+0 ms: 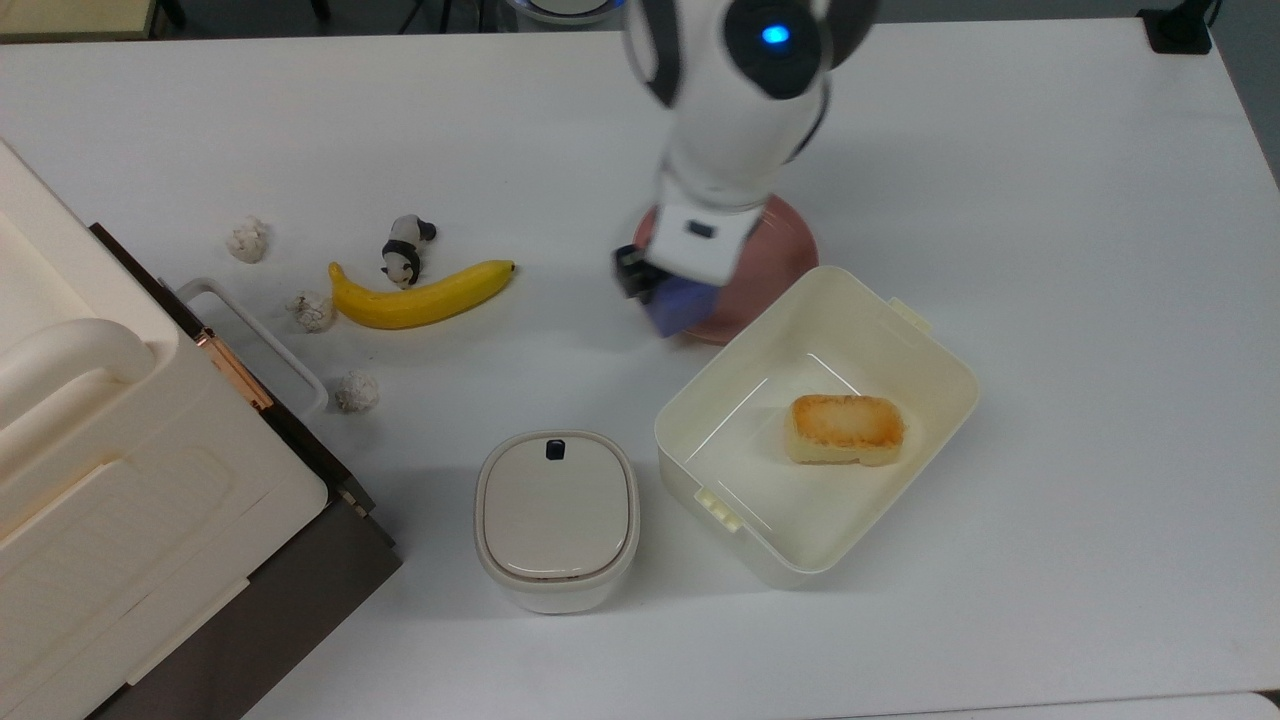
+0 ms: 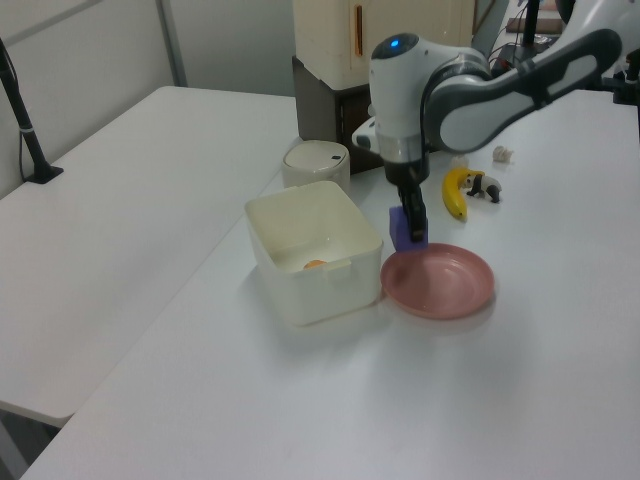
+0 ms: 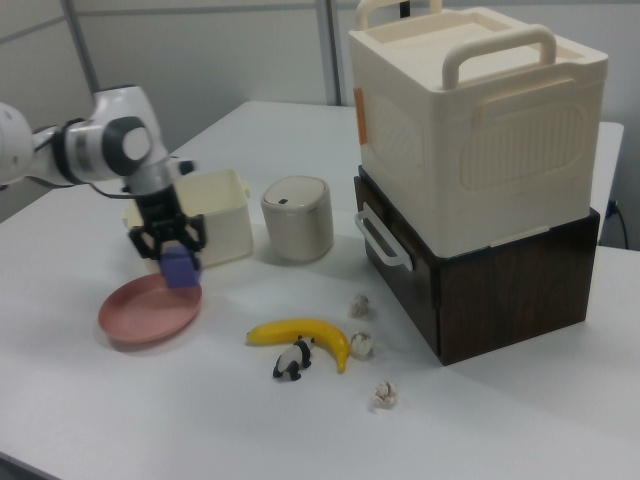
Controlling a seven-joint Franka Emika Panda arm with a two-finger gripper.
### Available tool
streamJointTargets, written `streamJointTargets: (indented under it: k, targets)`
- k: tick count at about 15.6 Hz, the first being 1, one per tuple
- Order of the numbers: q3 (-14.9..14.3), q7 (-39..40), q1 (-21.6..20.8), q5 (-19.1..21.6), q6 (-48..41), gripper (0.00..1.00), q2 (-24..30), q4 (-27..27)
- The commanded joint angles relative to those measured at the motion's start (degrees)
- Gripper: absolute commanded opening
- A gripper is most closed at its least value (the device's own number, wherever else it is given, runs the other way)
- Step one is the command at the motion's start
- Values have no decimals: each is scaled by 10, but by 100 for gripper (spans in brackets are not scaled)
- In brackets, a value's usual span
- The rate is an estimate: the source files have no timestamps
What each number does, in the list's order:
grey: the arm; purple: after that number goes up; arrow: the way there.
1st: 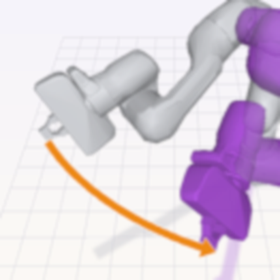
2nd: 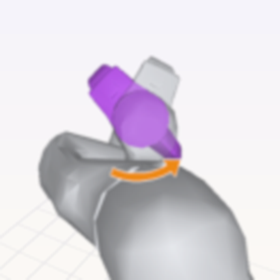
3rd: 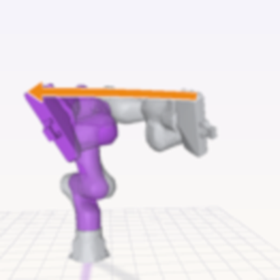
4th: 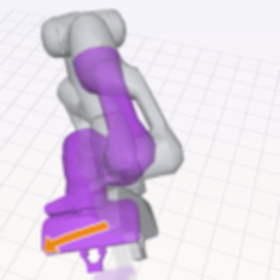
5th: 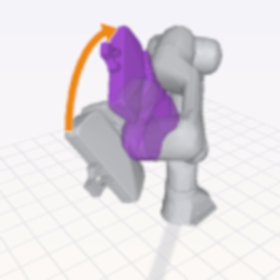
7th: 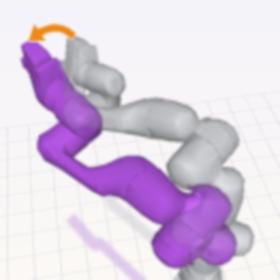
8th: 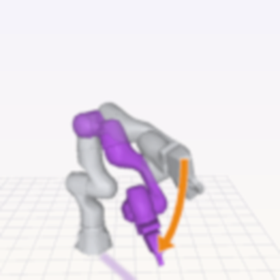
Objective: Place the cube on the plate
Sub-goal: 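Carry the purple cube over and lower it onto the pink plate, then open the gripper to release the cube on the plate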
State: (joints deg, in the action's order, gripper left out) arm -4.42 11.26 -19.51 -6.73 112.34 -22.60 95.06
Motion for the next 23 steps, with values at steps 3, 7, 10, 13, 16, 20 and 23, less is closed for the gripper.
streamJointTargets:
  k: [3, 7, 10, 13, 16, 20, 23]
  targets:
    - [-8, -75, -93, 9, -12, 64, 17, 25]
    - [-8, -72, -92, 9, -12, 65, 17, 50]
    - [-9, -73, -74, 8, -9, 93, 12, 53]
    - [-9, -74, -73, 7, -8, 100, 12, 52]
    - [-10, -76, -72, 8, -12, 100, 18, 50]
    - [-16, -84, -59, 9, -22, 100, 51, 46]
    - [-16, -92, -34, 9, -60, 100, 88, 37]
